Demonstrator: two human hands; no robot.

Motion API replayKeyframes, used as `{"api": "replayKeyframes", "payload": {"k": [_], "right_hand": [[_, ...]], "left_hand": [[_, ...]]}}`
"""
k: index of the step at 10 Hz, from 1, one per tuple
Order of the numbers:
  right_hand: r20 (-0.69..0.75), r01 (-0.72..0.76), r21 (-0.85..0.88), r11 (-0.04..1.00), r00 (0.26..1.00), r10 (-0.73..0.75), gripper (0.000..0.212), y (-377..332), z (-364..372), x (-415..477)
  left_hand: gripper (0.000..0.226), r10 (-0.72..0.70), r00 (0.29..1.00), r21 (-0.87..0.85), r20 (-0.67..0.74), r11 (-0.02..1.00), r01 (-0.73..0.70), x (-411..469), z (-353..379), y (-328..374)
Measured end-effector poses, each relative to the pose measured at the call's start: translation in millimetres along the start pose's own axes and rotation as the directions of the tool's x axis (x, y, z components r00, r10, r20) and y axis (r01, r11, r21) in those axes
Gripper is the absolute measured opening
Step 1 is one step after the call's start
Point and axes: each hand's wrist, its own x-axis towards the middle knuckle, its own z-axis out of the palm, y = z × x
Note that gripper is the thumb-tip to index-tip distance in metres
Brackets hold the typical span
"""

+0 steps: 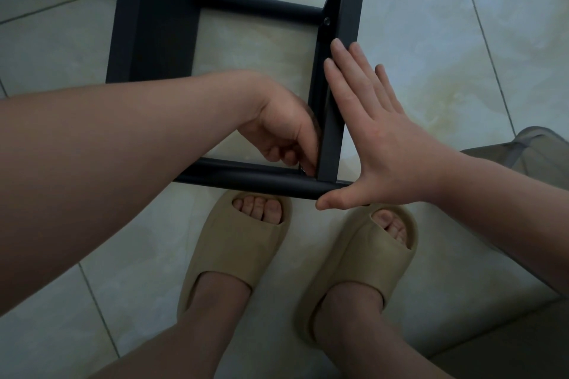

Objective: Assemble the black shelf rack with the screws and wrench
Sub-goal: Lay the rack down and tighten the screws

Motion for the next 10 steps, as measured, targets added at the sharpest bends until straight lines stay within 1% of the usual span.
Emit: {"api": "replayKeyframes", "payload": {"k": [1, 3, 4, 5, 6, 7, 8, 10], "right_hand": [[0.000, 0.001, -0.001, 1.000, 1.000, -0.001, 0.144, 0.5, 0.1, -0.7], [-0.001, 0.004, 0.004, 1.000, 1.000, -0.004, 0.144, 0.8, 0.5, 0.0], [-0.001, 0.006, 0.004, 1.000, 1.000, -0.006, 0.144, 0.7, 0.8, 0.1], [-0.001, 0.005, 0.005, 1.000, 1.000, -0.005, 0.144, 0.9, 0.4, -0.6], [-0.004, 0.006, 0.007, 1.000, 1.000, -0.006, 0.144, 0.8, 0.2, -0.6], [-0.005, 0.007, 0.009, 1.000, 1.000, -0.006, 0.144, 1.1, 0.4, -0.6], [-0.004, 0.008, 0.009, 1.000, 1.000, -0.008, 0.144, 1.0, 0.9, -0.3], [-0.006, 0.010, 0.010, 1.000, 1.000, -0.010, 0.144, 1.1, 1.5, -0.1]], "left_hand": [[0.019, 0.027, 0.999, -0.015, -0.021, 1.000, -0.027, 0.6, 1.3, -0.4], [0.028, 0.078, 0.996, -0.023, -0.032, 0.997, -0.078, -0.6, 2.5, -0.9], [0.029, 0.080, 0.996, -0.024, -0.026, 0.996, -0.081, -0.6, 2.3, -0.9], [0.021, 0.057, 0.998, -0.006, -0.020, 0.998, -0.057, -2.2, 0.9, -0.5], [0.014, -0.008, 1.000, -0.005, -0.012, 1.000, 0.008, -2.9, -2.1, -1.2], [0.020, -0.030, 0.999, -0.005, 0.013, 1.000, 0.030, -0.7, -1.9, -1.9], [0.026, -0.010, 1.000, -0.009, 0.021, 1.000, 0.010, 2.4, 0.0, -1.8], [0.023, 0.019, 1.000, -0.034, 0.001, 0.999, -0.019, 2.6, 0.1, -1.1]]}}
